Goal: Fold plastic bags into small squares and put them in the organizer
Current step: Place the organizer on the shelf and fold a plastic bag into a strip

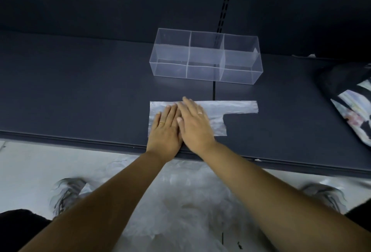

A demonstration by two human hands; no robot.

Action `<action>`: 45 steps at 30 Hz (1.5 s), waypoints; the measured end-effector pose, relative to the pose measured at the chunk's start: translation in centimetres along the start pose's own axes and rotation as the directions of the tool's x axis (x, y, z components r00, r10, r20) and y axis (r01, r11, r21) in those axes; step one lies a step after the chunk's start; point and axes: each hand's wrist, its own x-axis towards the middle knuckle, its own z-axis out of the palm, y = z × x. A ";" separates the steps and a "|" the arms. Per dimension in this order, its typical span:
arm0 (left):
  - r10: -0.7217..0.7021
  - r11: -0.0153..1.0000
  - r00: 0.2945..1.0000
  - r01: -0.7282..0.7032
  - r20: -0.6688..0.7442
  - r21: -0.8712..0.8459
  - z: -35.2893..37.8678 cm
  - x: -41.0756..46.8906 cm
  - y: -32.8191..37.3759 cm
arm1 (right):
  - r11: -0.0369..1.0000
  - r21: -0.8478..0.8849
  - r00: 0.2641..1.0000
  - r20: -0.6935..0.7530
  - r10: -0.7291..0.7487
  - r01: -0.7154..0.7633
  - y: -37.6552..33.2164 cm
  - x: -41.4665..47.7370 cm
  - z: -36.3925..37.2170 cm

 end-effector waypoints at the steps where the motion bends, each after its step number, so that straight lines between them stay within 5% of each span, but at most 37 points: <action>1: 0.008 1.000 1.000 -0.008 0.001 0.020 0.2 -0.2 0.0 | 0.997 -0.078 0.998 0.061 0.028 -0.023 0.5 0.0 0.7; 5: 0.025 0.999 1.000 -0.025 0.019 0.023 0.1 -0.4 -0.7 | 0.952 -0.299 0.990 0.108 0.095 -0.058 5.3 -0.4 0.5; 13: -0.127 0.989 0.991 0.125 0.029 0.085 -1.0 -1.9 -3.7 | 0.888 -0.397 0.963 0.030 0.267 -0.234 12.6 -2.3 -4.2; 16: -0.095 0.992 0.995 0.093 0.019 0.085 -1.5 -2.5 -3.6 | 0.945 -0.270 0.983 -0.085 0.165 -0.182 11.8 -3.9 -5.5; 20: 0.113 0.994 0.994 -0.113 0.000 -0.001 -2.0 -3.1 -1.6 | 0.996 -0.078 0.999 -0.009 -0.038 0.037 9.8 -6.9 -5.4; 24: 0.196 0.975 0.980 -0.192 0.031 -0.112 -1.4 -2.6 0.7 | 1.000 -0.004 0.998 -0.067 0.009 -0.010 8.6 -6.7 -4.9; 29: 0.124 0.974 0.992 -0.119 0.013 -0.193 -1.6 -2.2 1.5 | 0.990 -0.139 0.999 0.041 0.024 -0.018 7.5 -5.2 -5.1; 34: 0.152 0.972 0.983 -0.167 -0.099 -0.164 -1.7 -2.0 2.3 | 0.989 0.050 0.980 0.146 0.132 -0.141 7.7 -6.1 -7.4; 36: 0.215 0.965 0.963 -0.236 -0.164 -0.117 -2.1 -2.5 3.2 | 0.991 -0.002 0.977 0.169 0.134 -0.135 8.1 -6.8 -8.7; 45: 0.241 0.970 0.962 -0.239 -0.127 0.036 -4.1 -4.0 5.6 | 0.962 -0.191 0.970 0.184 -0.158 0.193 6.2 -7.6 -6.9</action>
